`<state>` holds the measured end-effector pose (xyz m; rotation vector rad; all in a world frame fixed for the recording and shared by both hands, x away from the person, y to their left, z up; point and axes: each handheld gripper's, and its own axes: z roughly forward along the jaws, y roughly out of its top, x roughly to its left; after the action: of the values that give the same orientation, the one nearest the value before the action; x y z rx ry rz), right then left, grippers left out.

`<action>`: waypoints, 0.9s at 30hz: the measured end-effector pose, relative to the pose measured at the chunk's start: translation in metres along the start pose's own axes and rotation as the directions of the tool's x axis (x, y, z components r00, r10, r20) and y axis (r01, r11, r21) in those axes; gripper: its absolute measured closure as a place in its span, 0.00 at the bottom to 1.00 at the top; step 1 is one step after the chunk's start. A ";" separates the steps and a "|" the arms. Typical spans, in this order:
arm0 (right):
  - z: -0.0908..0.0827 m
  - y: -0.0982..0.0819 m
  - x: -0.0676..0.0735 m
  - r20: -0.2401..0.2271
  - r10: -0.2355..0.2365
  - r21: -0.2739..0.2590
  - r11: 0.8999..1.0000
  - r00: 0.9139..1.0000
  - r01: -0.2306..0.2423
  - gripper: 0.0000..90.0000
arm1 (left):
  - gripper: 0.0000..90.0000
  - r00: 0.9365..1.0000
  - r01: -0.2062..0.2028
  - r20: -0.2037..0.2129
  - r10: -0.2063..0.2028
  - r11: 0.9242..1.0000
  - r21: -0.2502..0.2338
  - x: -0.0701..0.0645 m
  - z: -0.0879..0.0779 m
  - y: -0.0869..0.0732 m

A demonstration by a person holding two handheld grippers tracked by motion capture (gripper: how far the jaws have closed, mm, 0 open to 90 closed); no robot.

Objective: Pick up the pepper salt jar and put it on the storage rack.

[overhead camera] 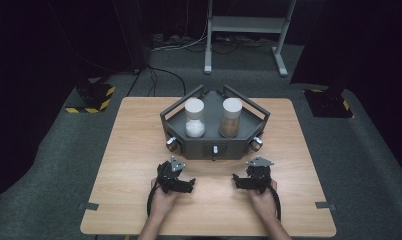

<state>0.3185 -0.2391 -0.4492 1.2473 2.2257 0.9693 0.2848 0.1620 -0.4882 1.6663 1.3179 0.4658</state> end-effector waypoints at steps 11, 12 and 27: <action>0.000 0.000 0.000 0.000 0.000 0.000 1.000 1.000 0.000 0.11 | 0.04 1.000 0.003 0.001 -0.003 1.000 -0.002 0.000 0.000 0.000; 0.000 0.000 0.000 0.000 0.000 0.000 1.000 1.000 0.000 0.11 | 0.04 1.000 0.004 0.001 -0.004 1.000 -0.003 0.000 0.000 0.000; 0.000 0.000 0.000 0.000 0.000 0.000 1.000 1.000 0.000 0.11 | 0.04 1.000 0.004 0.002 -0.004 1.000 -0.002 0.000 0.000 0.000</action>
<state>0.3185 -0.2391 -0.4492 1.2472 2.2256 0.9693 0.2848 0.1624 -0.4885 1.6612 1.3188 0.4630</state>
